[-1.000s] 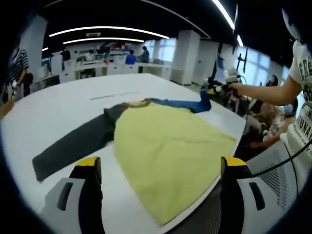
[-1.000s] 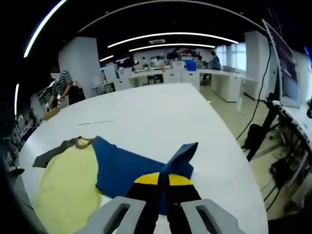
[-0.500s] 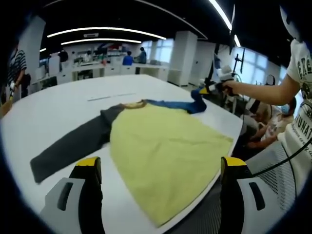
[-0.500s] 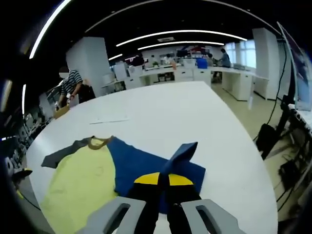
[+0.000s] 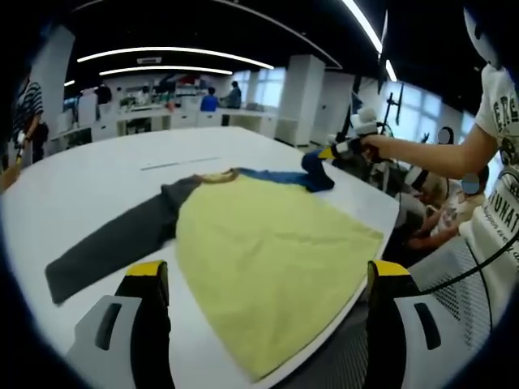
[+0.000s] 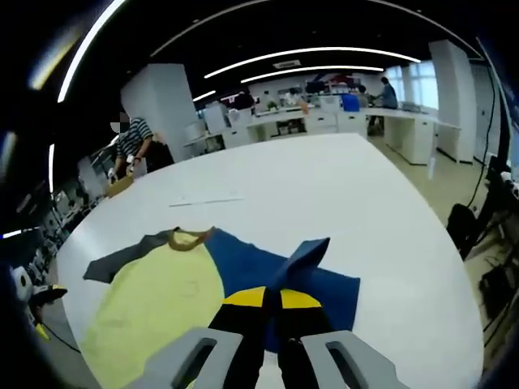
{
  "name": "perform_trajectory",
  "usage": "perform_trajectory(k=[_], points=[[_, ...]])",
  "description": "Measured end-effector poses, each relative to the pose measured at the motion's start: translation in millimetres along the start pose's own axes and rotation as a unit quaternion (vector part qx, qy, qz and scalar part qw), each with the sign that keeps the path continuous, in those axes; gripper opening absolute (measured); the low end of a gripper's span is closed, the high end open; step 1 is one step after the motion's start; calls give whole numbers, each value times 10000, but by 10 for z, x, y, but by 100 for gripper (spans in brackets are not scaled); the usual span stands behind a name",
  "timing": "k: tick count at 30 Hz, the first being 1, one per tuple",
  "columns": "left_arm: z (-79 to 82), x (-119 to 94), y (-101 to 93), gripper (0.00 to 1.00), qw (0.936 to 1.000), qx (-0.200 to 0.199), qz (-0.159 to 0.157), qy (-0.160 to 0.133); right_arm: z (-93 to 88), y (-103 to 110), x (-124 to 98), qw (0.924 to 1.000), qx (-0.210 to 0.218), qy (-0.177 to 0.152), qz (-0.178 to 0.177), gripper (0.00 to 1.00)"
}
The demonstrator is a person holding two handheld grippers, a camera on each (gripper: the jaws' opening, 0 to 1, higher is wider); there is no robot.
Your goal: Fold the garment on the visible template until the final outline fits inside the template.
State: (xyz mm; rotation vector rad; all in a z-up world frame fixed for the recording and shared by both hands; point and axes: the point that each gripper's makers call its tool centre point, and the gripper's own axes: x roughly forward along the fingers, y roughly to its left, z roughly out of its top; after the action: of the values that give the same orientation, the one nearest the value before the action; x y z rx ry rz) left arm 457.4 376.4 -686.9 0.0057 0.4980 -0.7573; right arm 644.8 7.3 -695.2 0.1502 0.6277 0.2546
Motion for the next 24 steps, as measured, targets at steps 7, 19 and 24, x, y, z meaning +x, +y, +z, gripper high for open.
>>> perform_trajectory(k=[7, 19, 24], points=[[5, -1, 3, 99, 10000, 3, -4, -17, 33, 198, 89, 9998, -76, 9, 170, 0], [-4, -26, 5, 98, 10000, 15, -3, -14, 38, 574, 185, 9986, -316, 58, 412, 0], [-17, -25, 12, 98, 10000, 14, -2, 15, 31, 693, 227, 9973, -563, 118, 455, 0]])
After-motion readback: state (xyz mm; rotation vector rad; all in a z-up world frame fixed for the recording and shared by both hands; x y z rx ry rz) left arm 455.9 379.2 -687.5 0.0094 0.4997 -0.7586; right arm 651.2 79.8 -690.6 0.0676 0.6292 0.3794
